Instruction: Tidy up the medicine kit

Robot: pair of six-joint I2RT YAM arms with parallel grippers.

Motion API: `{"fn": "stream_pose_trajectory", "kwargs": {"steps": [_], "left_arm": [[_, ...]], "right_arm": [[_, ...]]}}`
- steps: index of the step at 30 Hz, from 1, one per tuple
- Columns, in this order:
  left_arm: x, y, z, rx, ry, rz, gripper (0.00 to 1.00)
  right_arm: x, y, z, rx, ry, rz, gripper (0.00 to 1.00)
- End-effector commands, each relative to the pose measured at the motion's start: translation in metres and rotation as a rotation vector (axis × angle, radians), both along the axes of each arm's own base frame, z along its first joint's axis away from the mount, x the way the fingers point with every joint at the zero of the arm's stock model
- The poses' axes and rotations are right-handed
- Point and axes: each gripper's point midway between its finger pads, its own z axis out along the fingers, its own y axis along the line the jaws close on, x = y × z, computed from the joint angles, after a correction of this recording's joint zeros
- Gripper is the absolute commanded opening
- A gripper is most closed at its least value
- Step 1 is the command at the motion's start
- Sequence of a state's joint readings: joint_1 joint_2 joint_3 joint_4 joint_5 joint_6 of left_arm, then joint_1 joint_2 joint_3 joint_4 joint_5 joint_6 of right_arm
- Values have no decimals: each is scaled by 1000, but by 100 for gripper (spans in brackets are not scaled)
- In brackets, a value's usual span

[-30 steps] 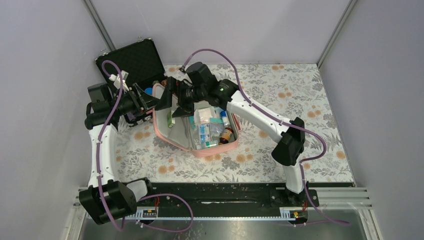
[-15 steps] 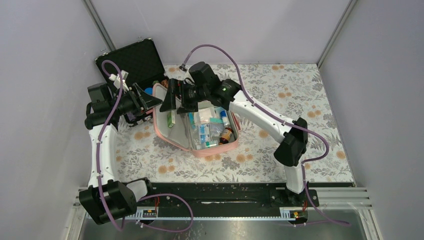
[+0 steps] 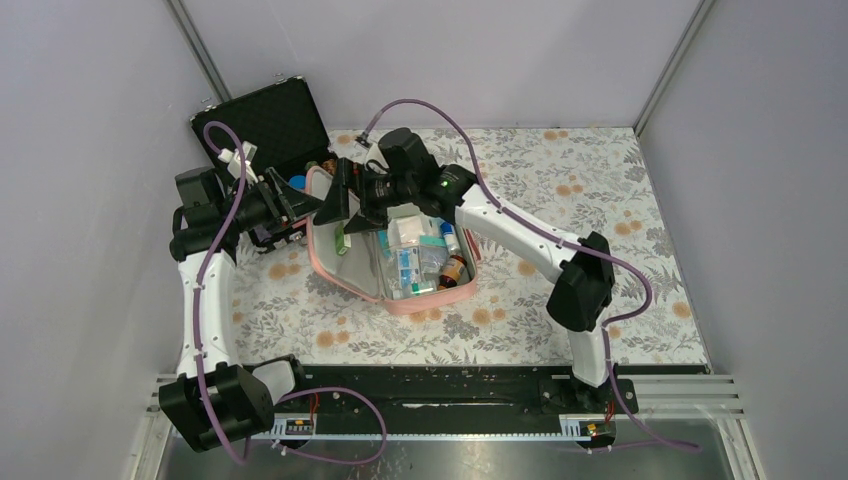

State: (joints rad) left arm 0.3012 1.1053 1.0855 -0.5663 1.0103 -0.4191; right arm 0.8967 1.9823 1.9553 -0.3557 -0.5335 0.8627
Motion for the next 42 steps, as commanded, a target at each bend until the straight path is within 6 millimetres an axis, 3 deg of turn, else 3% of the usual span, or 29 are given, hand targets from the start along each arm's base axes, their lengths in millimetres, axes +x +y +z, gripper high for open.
{"fn": "stream_pose_trajectory", "kwargs": {"steps": [1, 8, 12, 15, 24, 30, 36, 42], "left_arm": [[-4, -5, 12, 4, -73, -37, 57], [-4, -4, 13, 9, -79, -30, 57], [-3, -3, 13, 10, -77, -28, 57], [-2, -3, 12, 8, -73, -29, 57], [-2, -4, 14, 2, -70, -35, 57], [-2, -4, 12, 1, -66, -38, 57], [-4, -5, 14, 2, -72, -42, 57], [-4, -5, 14, 0, -71, -47, 57]], "right_arm": [[-10, 18, 13, 105, 57, 61, 100], [-18, 25, 23, 153, 81, 105, 100], [-24, 17, 45, 188, 11, 137, 100], [-24, 8, 48, 170, -24, 130, 99], [-8, -23, 15, -22, -186, 38, 100], [-8, -18, 16, -5, -176, 58, 100], [-7, -13, -3, -32, -117, 52, 100], [-5, -7, -5, -22, -99, 60, 99]]}}
